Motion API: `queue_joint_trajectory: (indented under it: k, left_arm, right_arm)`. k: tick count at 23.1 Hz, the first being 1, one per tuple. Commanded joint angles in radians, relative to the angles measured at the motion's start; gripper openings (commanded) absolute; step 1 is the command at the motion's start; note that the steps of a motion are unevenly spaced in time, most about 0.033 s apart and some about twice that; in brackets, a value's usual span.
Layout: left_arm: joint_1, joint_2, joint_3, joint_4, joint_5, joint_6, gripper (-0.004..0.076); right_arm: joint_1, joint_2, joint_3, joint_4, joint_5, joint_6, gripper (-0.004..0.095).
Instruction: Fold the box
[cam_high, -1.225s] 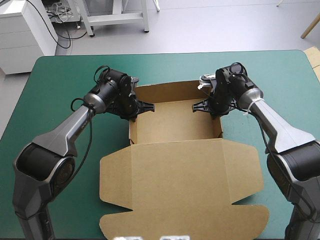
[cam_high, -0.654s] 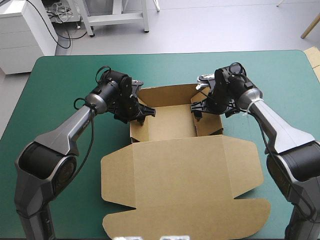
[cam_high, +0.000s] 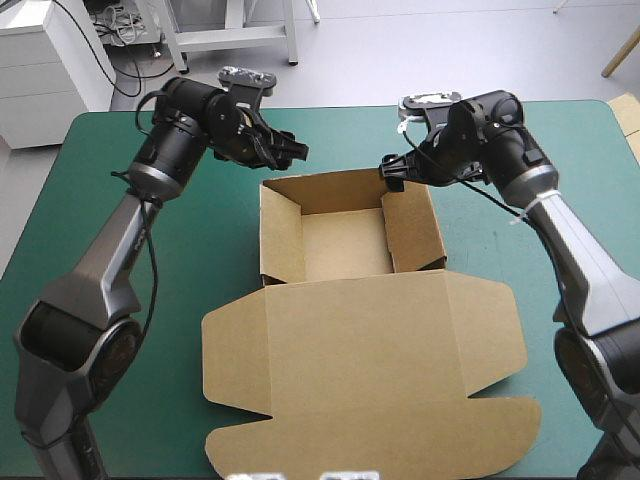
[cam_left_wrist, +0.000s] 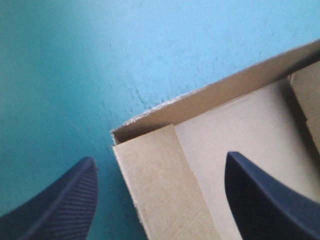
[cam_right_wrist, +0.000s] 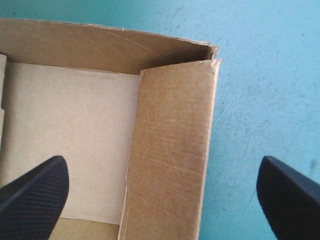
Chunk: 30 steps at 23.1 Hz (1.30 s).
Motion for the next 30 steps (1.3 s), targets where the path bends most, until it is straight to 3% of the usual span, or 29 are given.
queue_joint_trajectory:
  k: [1,9,13,18,24,30]
  left_arm:
    - [0.001,-0.136,-0.047,0.011,0.032,0.024,0.0511]
    - [0.001,-0.365,-0.047,-0.03,0.034,0.016,0.0511]
    - [0.001,-0.515,-0.001,-0.032,0.034,0.016,0.0511]
    - [0.001,-0.781,0.339,-0.02,0.032,0.016,0.0511]
    - [0.001,-1.02,0.694,-0.02,0.032,-0.007,0.0511]
    - [0.001,-1.179,0.868,-0.02,0.032,-0.025,0.0511]
  right_arm:
    - [-0.002,-0.14,0.003,-0.023,-0.02,-0.011,0.0929]
    - [-0.002,-0.238,0.184,-0.045,-0.02,0.003,0.0929]
    - [-0.002,-0.212,0.243,-0.035,-0.083,0.003,0.0929]
    - [-0.002,-0.096,0.245,0.01,-0.16,-0.025,0.0929]
    - [-0.002,0.008,0.245,0.012,-0.166,-0.03,0.0929]
    - [-0.002,0.016,0.245,0.012,-0.121,-0.03,0.0924]
